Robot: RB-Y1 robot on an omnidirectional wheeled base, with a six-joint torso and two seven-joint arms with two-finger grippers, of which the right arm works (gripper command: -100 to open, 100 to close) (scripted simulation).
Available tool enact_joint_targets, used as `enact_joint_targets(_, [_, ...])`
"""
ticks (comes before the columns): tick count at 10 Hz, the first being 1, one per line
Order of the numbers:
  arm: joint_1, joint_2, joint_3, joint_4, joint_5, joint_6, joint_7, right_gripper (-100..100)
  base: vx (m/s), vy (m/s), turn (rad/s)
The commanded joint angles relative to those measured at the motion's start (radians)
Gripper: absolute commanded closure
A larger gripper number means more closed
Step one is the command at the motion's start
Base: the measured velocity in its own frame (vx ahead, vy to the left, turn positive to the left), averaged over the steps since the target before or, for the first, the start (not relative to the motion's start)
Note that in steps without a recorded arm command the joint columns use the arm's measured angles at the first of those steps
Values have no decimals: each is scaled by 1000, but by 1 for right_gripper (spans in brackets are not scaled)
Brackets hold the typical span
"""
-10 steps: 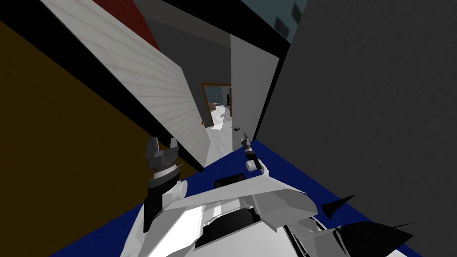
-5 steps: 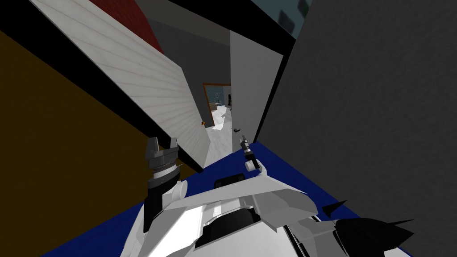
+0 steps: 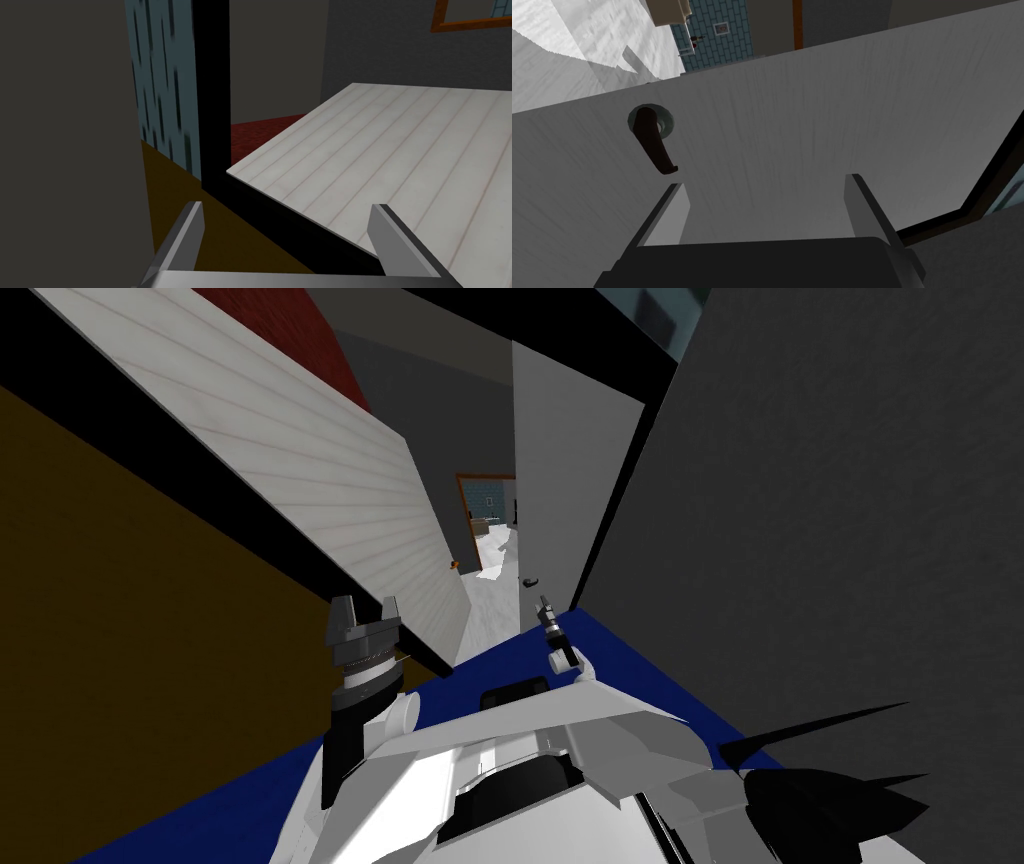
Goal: Push the door open
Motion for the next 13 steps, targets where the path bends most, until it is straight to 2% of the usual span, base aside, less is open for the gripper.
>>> enact_joint_targets(1, [-22, -1, 4, 50, 0, -9, 4, -100, 60, -116, 78])
enact_joint_targets(2, [-22, -1, 4, 58, 0, -9, 4, -100, 46, -81, 26])
enact_joint_targets(4, [-47, -3, 9, 122, 1, -23, 7, -100, 57, -78, 55])
enact_joint_targets(5, [-47, -3, 9, 125, 1, -23, 7, -100, 47, -59, 27])
enact_joint_targets(7, [-72, -5, 13, 192, 1, -36, 11, -100, 52, -71, 52])
enact_joint_targets(8, [-83, -6, 15, 217, 1, -42, 12, -100, 62, -88, 82])
enact_joint_targets(9, [-83, -6, 15, 223, 1, -42, 12, -100, 49, -70, 19])
enact_joint_targets(13, [-126, -8, 24, 341, 2, -66, 18, -100, 62, -88, 56])
